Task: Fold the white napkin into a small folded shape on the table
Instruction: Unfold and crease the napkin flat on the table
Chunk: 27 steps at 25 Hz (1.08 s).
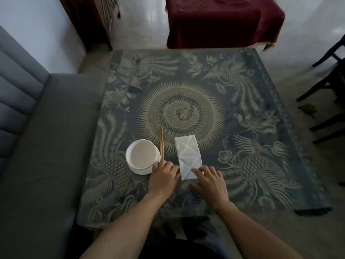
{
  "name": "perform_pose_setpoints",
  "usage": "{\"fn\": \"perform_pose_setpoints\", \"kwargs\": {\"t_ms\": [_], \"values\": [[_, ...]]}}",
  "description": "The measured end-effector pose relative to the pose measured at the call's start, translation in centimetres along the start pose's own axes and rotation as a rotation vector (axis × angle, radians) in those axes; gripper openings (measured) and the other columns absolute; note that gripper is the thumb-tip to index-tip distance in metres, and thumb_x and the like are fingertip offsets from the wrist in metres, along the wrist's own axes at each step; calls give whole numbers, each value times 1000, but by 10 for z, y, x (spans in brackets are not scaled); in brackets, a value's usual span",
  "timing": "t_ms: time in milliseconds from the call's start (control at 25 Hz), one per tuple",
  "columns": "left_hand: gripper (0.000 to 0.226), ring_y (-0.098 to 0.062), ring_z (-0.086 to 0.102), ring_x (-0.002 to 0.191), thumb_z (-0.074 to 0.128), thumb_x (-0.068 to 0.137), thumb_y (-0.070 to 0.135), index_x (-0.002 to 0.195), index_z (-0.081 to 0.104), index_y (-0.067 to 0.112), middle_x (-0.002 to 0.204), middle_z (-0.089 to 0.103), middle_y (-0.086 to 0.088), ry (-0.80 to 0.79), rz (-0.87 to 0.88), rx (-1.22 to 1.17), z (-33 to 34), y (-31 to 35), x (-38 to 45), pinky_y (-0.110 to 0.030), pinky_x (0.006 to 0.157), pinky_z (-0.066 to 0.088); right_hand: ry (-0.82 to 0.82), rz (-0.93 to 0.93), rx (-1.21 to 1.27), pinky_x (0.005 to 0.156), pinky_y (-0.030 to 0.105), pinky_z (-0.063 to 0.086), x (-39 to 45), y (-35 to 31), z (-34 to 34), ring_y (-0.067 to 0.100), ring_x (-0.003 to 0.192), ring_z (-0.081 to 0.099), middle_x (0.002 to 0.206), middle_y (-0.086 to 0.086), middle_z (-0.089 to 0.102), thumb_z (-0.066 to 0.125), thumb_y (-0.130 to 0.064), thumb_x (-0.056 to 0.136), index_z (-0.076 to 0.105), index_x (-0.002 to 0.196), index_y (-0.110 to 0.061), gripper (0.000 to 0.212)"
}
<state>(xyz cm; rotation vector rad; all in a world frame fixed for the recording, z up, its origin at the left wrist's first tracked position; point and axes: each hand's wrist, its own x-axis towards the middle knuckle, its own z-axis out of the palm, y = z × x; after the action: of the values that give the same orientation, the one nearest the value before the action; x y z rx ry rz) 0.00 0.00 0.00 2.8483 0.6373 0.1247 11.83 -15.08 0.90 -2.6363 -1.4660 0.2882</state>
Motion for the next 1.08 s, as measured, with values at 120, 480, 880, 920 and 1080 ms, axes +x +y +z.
{"fn": "perform_pose_setpoints", "kwargs": {"t_ms": [120, 480, 880, 920, 1080], "values": [[24, -15, 57, 84, 55, 99, 37, 100, 69, 18, 96, 63, 1, -41, -196, -134, 2, 13, 14, -24, 61, 35, -16, -45, 13, 74, 43, 50, 18, 4, 1, 29, 94, 60, 107, 4, 65, 80, -45, 74, 65, 120, -20, 55], [29, -15, 59, 75, 61, 88, 56, 87, 65, 26, 85, 66, 7, -259, -671, -309, 14, 22, 39, -29, 61, 42, -147, -137, 86, 78, 39, 46, 43, 23, 7, 25, 97, 56, 112, 0, 60, 72, -49, 78, 60, 122, -24, 52], [16, -5, 62, 75, 71, 85, 46, 79, 69, 31, 77, 67, 16, -354, -802, -564, 17, 19, 42, -30, 67, 50, -130, -222, 158, 77, 38, 46, 52, 34, 6, 23, 94, 55, 109, -1, 61, 65, -61, 78, 61, 121, -23, 58], [14, -4, 62, 75, 73, 84, 44, 79, 70, 31, 76, 68, 15, -348, -795, -605, 17, 20, 42, -30, 70, 52, -130, -238, 146, 77, 38, 45, 52, 35, 6, 23, 93, 55, 108, -2, 61, 64, -66, 75, 60, 121, -24, 62], [15, -1, 65, 73, 74, 83, 42, 73, 70, 33, 73, 71, 14, -328, -709, -731, 8, 31, 53, -20, 63, 46, -177, -251, 118, 82, 37, 42, 56, 33, 2, 20, 95, 51, 109, -5, 56, 56, -77, 70, 54, 118, -26, 71]]}}
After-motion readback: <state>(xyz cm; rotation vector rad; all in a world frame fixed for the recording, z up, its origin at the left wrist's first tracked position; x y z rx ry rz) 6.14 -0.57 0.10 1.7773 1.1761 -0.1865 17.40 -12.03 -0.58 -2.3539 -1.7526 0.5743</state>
